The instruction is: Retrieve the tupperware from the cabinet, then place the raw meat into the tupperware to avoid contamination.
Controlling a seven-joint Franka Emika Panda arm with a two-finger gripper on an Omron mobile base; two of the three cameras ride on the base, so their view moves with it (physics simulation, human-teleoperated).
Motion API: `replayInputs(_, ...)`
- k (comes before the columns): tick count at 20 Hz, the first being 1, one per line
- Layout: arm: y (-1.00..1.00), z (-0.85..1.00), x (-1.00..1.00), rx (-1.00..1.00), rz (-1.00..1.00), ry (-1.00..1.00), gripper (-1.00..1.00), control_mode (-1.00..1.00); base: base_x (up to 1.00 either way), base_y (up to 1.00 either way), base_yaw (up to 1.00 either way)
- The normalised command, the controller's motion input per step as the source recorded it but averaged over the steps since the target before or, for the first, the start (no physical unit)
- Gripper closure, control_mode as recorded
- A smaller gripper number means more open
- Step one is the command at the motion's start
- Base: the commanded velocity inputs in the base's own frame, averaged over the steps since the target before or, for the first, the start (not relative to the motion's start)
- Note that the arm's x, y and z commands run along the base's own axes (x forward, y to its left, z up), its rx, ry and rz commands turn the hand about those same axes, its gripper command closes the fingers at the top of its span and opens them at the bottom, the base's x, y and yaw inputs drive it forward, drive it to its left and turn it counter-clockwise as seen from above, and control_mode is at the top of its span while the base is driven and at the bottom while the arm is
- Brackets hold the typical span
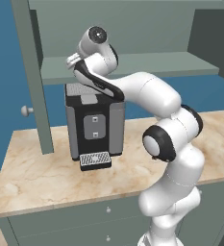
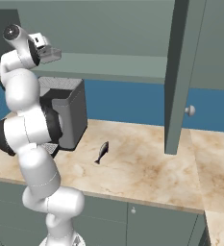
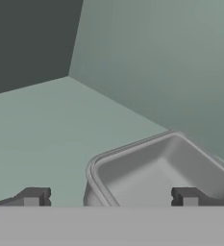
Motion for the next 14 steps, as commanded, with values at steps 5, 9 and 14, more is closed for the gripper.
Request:
replayInputs(5, 0.0, -0.04, 0.02, 0.0, 0.0, 0.0, -1.0, -1.0, 0.0, 0.0, 0.0)
replayInputs(9, 0.0, -0.06, 0.04, 0.0, 0.0, 0.0, -1.0, -1.0, 0.0, 0.0, 0.0)
replayInputs(14, 0.0, -0.07, 0.08, 0.0, 0.0, 0.01, -1.0, -1.0, 0.0, 0.0, 0.0)
